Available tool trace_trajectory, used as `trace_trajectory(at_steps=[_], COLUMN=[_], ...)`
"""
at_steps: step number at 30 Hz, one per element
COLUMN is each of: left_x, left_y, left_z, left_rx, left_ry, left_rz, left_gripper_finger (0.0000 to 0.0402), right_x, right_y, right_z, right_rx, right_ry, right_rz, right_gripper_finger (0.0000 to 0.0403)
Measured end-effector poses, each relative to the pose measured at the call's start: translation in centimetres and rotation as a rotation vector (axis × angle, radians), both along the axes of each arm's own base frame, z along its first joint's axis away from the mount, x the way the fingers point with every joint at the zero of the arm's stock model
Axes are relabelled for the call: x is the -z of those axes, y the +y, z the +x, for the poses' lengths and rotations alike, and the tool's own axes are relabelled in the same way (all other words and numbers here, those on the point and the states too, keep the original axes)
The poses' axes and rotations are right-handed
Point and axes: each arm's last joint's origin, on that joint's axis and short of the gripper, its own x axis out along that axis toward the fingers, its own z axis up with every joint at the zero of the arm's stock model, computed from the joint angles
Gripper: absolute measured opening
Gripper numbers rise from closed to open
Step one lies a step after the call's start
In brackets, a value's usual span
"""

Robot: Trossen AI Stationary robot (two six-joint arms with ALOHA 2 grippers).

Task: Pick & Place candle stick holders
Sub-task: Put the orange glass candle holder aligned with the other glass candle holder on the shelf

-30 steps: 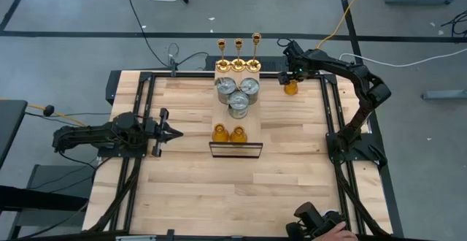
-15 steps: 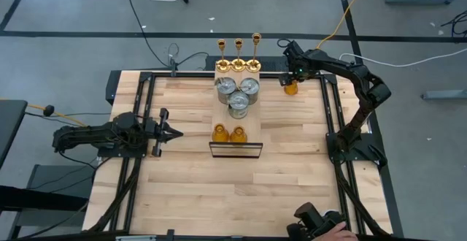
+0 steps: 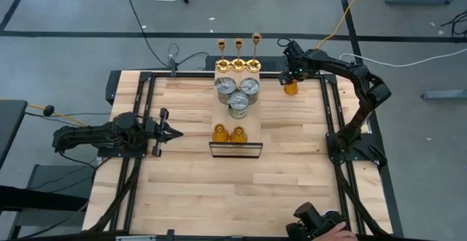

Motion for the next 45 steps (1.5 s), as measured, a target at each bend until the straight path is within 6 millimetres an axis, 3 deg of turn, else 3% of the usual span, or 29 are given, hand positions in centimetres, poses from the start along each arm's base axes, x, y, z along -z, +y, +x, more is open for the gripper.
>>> trace_trajectory(at_steps=[25, 45], left_x=[-0.01, -0.01], left_y=[0.00, 0.00], left_z=[0.00, 0.00], left_rx=[0.000, 0.000], left_ry=[0.000, 0.000], left_rz=[0.000, 0.000], left_gripper_finger=[0.0019, 0.0018], right_x=[0.06, -0.17], right_y=[0.19, 0.42], right_z=[-0.04, -0.21], right_rx=[-0.008, -0.026], right_ry=[-0.008, 0.001], right_rz=[0.031, 0.037], right_gripper_finger=[0.0188, 0.0184])
